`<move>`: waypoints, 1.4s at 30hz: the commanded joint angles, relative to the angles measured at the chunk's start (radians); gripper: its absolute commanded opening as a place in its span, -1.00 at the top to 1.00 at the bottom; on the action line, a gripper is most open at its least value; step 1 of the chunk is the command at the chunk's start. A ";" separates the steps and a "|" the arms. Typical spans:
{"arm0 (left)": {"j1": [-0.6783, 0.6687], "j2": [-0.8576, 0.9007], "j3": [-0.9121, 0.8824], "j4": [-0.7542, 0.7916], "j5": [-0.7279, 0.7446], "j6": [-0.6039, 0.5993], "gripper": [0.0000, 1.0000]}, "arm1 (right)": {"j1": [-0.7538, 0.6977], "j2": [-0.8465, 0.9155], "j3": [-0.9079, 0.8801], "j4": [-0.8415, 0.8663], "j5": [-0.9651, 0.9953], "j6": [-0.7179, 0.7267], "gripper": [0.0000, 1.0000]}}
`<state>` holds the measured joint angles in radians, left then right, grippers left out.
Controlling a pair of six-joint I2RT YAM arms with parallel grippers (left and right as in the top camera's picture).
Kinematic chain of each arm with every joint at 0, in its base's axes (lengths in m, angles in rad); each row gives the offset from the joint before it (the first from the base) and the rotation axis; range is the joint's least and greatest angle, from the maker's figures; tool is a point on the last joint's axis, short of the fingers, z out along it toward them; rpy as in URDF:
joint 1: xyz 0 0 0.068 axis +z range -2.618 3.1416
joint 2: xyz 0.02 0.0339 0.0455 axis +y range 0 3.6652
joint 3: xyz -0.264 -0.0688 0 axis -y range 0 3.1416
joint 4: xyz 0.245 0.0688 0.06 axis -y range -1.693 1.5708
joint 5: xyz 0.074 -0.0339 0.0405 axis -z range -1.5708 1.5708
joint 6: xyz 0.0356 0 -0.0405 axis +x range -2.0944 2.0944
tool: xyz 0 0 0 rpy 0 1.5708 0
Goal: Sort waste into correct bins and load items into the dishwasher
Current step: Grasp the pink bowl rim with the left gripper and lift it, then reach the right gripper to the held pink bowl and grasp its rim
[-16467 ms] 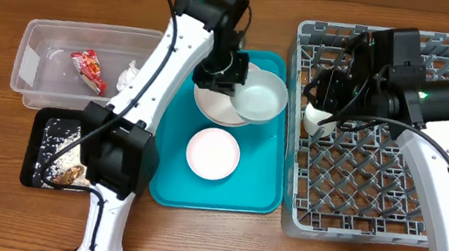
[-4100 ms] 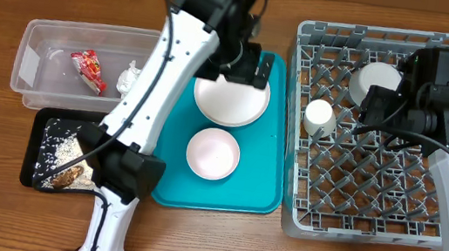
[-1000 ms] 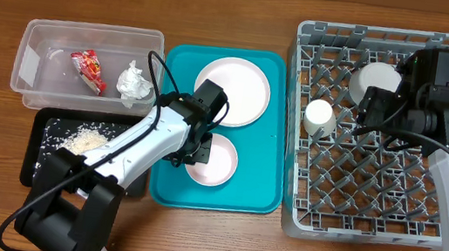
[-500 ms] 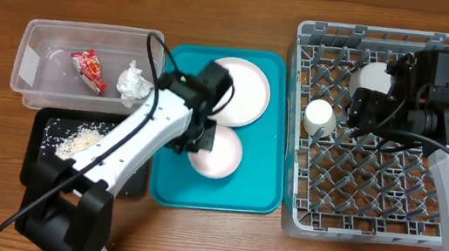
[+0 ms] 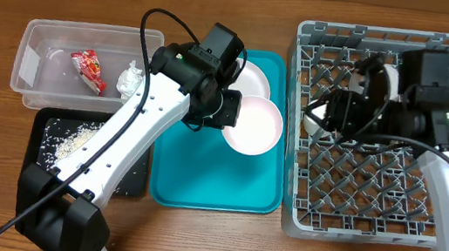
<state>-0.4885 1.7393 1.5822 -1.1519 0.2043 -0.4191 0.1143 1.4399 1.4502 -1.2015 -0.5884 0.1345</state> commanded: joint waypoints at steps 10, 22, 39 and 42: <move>0.007 -0.001 0.024 0.012 0.056 0.015 0.92 | 0.149 0.005 -0.063 0.078 0.180 0.050 -0.18; 0.005 -0.001 0.024 0.001 0.060 0.015 0.92 | 0.248 0.090 -0.110 0.174 0.196 0.049 0.20; 0.002 -0.001 0.023 -0.001 0.055 0.015 0.92 | 0.262 0.122 -0.110 0.195 0.230 0.050 0.56; 0.000 -0.001 0.023 -0.001 0.055 0.015 0.92 | 0.262 0.122 -0.110 0.195 0.234 0.050 0.64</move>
<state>-0.4885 1.7393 1.5829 -1.1561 0.2470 -0.4160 0.3691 1.5589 1.3441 -1.0142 -0.3523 0.1825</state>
